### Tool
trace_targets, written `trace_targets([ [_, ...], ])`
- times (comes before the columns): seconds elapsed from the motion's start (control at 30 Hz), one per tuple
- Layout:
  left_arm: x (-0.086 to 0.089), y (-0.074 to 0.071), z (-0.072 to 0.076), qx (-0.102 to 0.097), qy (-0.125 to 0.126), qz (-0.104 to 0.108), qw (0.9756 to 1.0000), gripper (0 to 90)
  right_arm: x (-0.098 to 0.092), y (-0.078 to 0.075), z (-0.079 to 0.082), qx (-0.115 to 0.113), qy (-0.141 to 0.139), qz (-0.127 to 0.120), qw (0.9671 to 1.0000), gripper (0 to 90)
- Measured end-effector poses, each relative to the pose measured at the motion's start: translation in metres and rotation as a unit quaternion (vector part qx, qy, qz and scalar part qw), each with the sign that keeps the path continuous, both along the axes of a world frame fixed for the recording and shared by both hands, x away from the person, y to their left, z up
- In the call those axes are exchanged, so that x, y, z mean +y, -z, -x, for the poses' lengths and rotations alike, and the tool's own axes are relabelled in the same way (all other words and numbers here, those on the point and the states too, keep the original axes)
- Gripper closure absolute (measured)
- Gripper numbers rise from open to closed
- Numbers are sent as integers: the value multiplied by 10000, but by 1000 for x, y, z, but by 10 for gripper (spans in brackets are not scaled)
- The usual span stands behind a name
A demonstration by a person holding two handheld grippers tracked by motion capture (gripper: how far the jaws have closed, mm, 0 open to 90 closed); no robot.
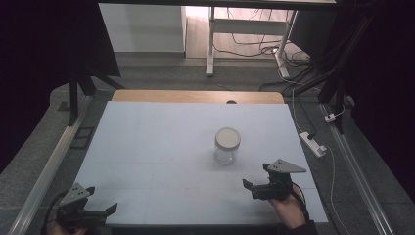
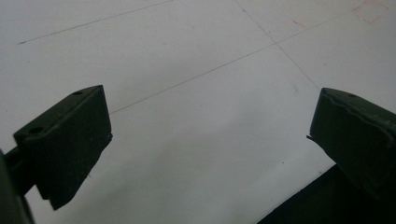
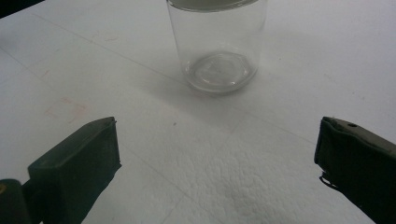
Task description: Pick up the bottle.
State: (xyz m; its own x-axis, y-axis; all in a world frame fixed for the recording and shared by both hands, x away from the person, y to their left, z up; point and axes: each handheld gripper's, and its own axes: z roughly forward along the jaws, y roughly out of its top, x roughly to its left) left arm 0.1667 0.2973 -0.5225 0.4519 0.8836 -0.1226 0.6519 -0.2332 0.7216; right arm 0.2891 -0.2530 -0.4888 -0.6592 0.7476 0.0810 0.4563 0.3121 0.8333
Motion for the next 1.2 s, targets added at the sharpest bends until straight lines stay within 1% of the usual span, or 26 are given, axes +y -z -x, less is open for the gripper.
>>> trace_targets([
  [0.07, 0, 0, 0, 4, -3, 3, 10000, 0, 1, 0, -2, -25, -7, 30, 10000, 4],
  [0.1, 0, 0, 0, 6, -6, 4, 10000, 0, 2, 1, -6, -62, -9, 88, 9999, 4],
  [0.2, 0, 0, 0, 15, -20, 10, 10000, 0, 4, 2, -12, -26, -48, 132, 9999, 4],
  [0.23, 0, 0, 0, 24, -24, 18, 10000, 0, 4, 2, -12, -26, -48, 132, 9999, 4],
  [0.27, 0, 0, -1, 19, -10, 17, 10000, 0, 7, 2, -17, -7, -50, 182, 9998, 4],
  [0.47, 1, 0, -1, 38, -5, 40, 10000, 0, 15, 8, -34, 130, -63, 213, 9997, 4],
  [0.5, 1, 0, -1, 39, -9, 42, 10000, 0, 16, 9, -36, 157, -72, 189, 9997, 3],
  [0.57, 1, 0, -1, 41, -9, 44, 10000, 0, 18, 9, -38, 169, -40, 158, 9997, 4],
  [0.6, 1, 0, -1, 42, -10, 47, 10000, 0, 20, 8, -43, 170, -30, 118, 9998, 3],
  [0.67, 1, 0, -1, 43, -8, 46, 10000, 0, 22, 8, -45, 169, -64, 116, 9998, 3],
  [0.73, 1, 0, -1, 45, -12, 48, 10000, 0, 26, 9, -51, 161, -131, 158, 9997, 0],
  [0.83, 2, 0, -1, 49, -10, 55, 10000, 0, 29, 10, -54, 172, -164, 204, 9995, 0],
  [0.87, 2, 0, -1, 50, -11, 55, 10000, 0, 32, 11, -58, 187, -201, 254, 9993, 0],
  [1.03, 2, 0, -1, 59, -18, 70, 10000, 0, 38, 13, -65, 181, -198, 328, 9991, 0],
  [1.07, 2, 1, -1, 60, -16, 69, 10000, 0, 41, 14, -69, 188, -191, 348, 9990, 0],
  [1.2, 2, 1, -2, 62, -14, 71, 10000, 0, 47, 18, -77, 214, -237, 381, 9988, 0],
])
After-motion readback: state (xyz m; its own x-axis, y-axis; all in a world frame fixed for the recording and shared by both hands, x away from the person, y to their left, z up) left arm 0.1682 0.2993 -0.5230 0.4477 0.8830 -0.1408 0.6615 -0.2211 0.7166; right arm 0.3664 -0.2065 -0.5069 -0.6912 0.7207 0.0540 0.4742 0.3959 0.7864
